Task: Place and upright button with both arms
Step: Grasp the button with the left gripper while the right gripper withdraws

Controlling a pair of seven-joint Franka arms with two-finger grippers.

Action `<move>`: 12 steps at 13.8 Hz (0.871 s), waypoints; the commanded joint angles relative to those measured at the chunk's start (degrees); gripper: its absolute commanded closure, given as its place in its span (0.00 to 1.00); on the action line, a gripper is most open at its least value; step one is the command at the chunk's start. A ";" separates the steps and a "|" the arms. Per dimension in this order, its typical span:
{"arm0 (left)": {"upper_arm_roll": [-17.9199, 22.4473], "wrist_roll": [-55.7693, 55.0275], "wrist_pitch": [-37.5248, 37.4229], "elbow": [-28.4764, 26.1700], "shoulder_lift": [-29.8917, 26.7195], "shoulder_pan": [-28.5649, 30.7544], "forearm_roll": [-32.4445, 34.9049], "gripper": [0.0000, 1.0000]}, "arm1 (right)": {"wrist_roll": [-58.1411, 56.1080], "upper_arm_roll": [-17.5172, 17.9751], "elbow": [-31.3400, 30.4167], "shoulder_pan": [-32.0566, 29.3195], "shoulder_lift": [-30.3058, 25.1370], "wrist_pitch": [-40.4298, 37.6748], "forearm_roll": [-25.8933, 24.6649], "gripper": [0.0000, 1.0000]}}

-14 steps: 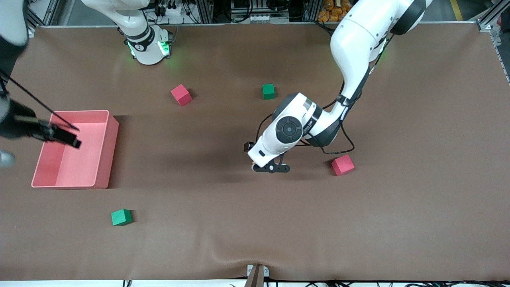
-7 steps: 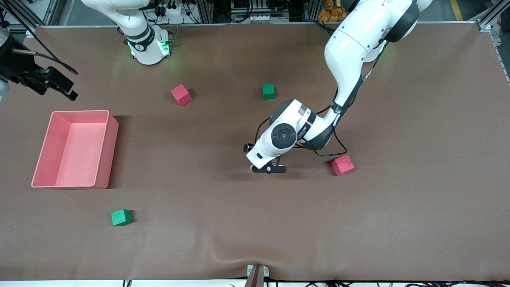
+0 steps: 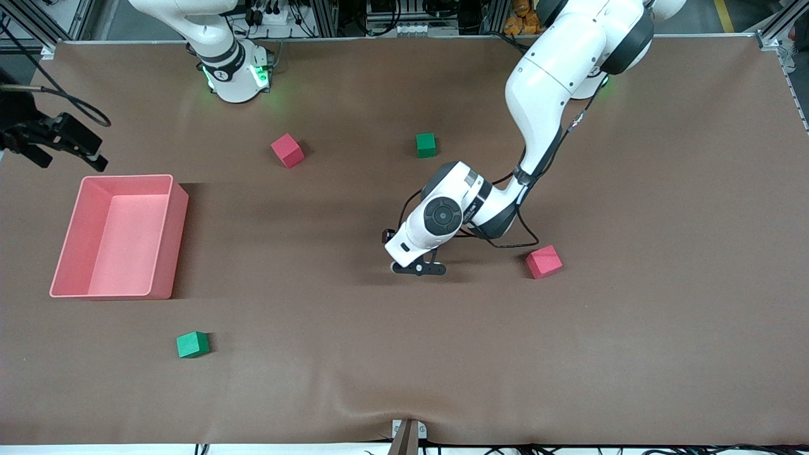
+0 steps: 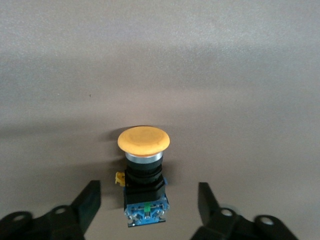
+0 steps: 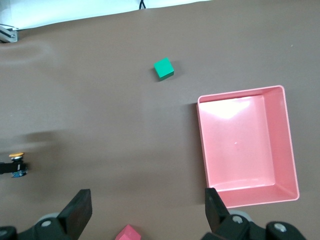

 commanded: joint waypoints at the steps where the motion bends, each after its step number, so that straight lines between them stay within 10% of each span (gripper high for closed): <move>1: 0.25 0.99 0.04 1.98 1.41 -0.68 -0.86 0.28 | -0.73 -0.39 3.03 0.33 2.01 -1.64 -1.35 0.00; 12: 0.25 0.99 -1.37 1.63 1.50 -1.12 -0.86 0.82 | -4.85 -0.30 3.03 0.25 2.01 -2.96 -1.44 0.00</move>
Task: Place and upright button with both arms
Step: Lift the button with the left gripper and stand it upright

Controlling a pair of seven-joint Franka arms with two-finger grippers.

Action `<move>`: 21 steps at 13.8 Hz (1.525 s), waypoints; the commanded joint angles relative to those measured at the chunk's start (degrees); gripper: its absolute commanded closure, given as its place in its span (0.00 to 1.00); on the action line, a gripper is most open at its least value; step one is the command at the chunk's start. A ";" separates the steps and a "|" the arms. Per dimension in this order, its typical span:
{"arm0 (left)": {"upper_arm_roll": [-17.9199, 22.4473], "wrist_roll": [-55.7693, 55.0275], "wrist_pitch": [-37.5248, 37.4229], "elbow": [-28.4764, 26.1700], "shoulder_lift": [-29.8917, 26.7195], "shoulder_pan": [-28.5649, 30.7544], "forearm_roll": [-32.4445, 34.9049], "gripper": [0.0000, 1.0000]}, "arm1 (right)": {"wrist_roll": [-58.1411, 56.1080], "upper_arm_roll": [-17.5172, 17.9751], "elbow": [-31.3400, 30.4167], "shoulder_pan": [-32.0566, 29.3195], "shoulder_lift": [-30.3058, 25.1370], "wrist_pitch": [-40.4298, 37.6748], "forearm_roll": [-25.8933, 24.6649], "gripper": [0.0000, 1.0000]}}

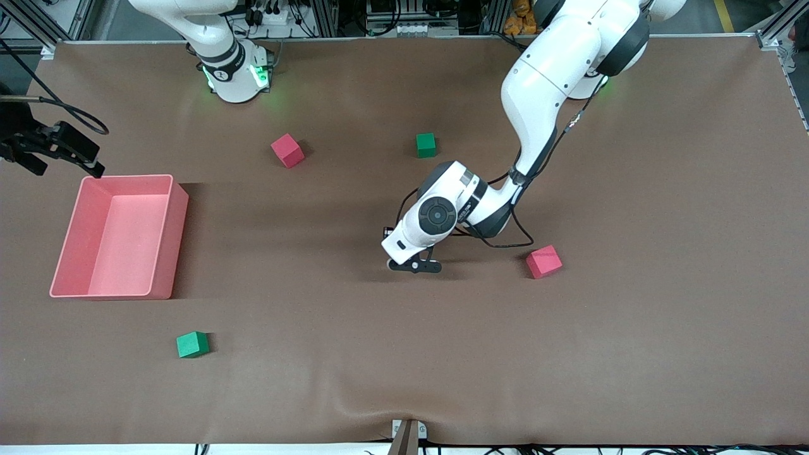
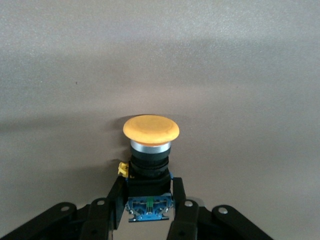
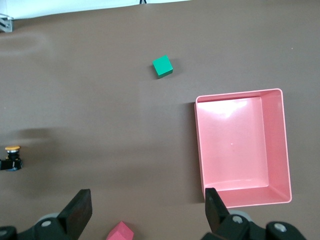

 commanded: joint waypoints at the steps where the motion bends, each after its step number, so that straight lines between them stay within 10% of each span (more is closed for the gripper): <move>1: 0.30 0.88 -0.77 1.41 0.86 -0.40 -0.86 0.87 | -1.96 -0.20 1.64 0.15 0.66 -1.48 -1.15 0.00; 15: 1.97 -22.39 10.56 1.41 -5.90 -2.51 3.87 1.00 | -2.05 -0.11 1.81 0.67 0.66 -2.71 -2.73 0.00; 21: 1.97 -54.08 11.19 1.15 -5.91 -7.60 35.12 1.00 | -2.05 -0.11 1.72 0.24 0.66 -2.71 -2.56 0.00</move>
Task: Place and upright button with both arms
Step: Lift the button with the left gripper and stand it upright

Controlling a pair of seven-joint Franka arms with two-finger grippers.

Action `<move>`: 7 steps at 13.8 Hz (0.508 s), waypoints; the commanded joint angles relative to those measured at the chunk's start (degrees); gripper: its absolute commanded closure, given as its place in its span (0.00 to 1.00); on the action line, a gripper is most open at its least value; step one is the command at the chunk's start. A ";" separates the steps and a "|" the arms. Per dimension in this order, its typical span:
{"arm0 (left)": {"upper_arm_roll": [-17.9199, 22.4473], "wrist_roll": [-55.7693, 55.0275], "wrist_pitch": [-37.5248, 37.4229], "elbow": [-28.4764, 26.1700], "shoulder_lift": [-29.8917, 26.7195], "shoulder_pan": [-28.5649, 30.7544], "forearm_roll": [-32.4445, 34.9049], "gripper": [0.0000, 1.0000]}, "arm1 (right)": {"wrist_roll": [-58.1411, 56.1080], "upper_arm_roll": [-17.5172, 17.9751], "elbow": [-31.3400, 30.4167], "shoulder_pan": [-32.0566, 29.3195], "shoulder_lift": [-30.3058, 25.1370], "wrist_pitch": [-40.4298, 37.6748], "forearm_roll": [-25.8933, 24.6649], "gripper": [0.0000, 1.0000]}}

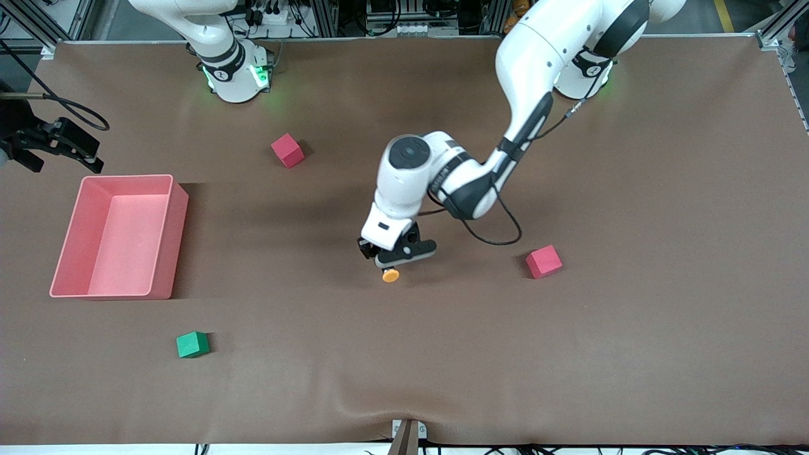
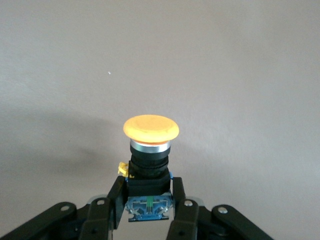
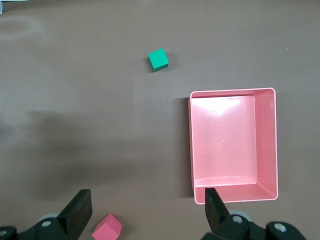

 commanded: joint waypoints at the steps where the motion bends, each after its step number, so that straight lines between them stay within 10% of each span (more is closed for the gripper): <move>1: 1.00 -13.84 0.69 -1.79 -0.43 -2.79 12.07 1.00 | -0.39 -0.12 1.48 0.09 0.66 -1.01 -0.93 0.00; 7: 1.09 -33.55 -0.71 -4.25 0.72 -6.14 34.06 1.00 | -0.39 -0.12 1.39 0.18 0.66 -1.09 -1.10 0.00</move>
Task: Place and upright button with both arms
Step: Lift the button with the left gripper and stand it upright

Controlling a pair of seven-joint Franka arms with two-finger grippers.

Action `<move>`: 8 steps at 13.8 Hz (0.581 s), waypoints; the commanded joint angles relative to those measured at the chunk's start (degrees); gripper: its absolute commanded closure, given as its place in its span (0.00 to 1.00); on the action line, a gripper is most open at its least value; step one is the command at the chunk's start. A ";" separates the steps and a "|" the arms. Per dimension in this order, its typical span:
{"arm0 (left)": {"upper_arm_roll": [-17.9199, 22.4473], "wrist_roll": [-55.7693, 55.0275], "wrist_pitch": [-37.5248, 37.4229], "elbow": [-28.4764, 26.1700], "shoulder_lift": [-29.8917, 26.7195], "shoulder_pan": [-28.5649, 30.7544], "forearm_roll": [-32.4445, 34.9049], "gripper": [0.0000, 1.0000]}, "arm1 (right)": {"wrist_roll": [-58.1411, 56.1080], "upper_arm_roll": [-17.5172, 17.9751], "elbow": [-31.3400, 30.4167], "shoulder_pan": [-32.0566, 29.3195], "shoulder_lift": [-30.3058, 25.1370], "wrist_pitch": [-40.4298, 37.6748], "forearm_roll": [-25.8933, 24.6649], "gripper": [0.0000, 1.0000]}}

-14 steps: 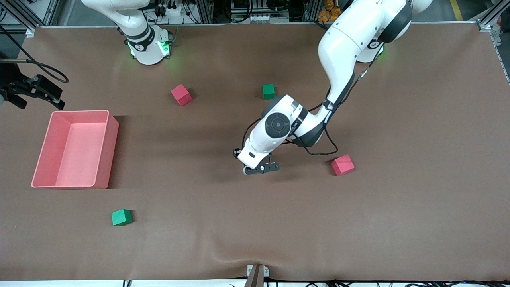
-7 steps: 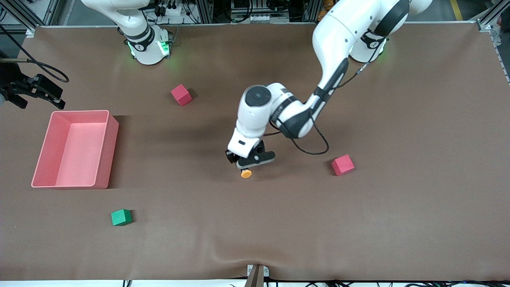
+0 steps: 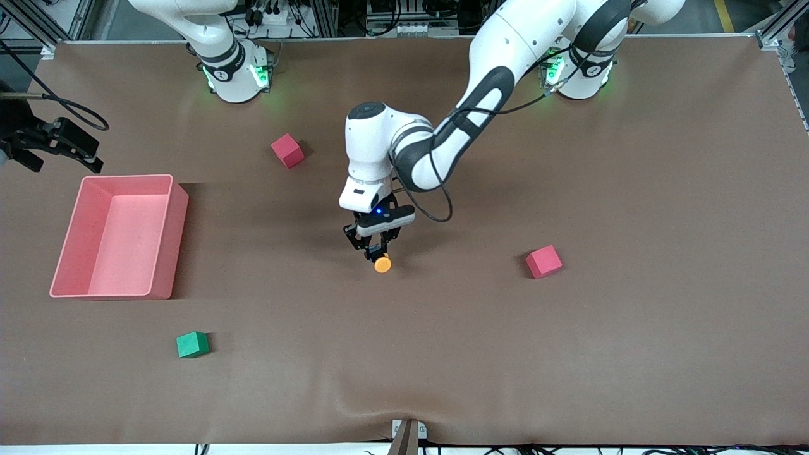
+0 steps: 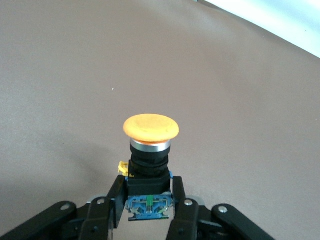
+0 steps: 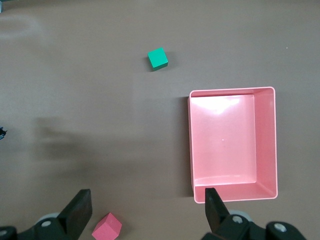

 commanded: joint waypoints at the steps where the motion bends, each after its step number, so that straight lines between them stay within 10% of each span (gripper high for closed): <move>1: 0.85 -5.83 -1.59 -2.27 -0.08 -0.81 7.70 1.00 | -0.39 -0.06 1.39 0.11 0.66 -0.92 -1.08 0.00; 8: 0.85 -23.31 -6.44 -3.60 2.73 -2.48 32.56 1.00 | -0.39 -0.06 1.39 0.02 0.66 -0.83 -1.08 0.00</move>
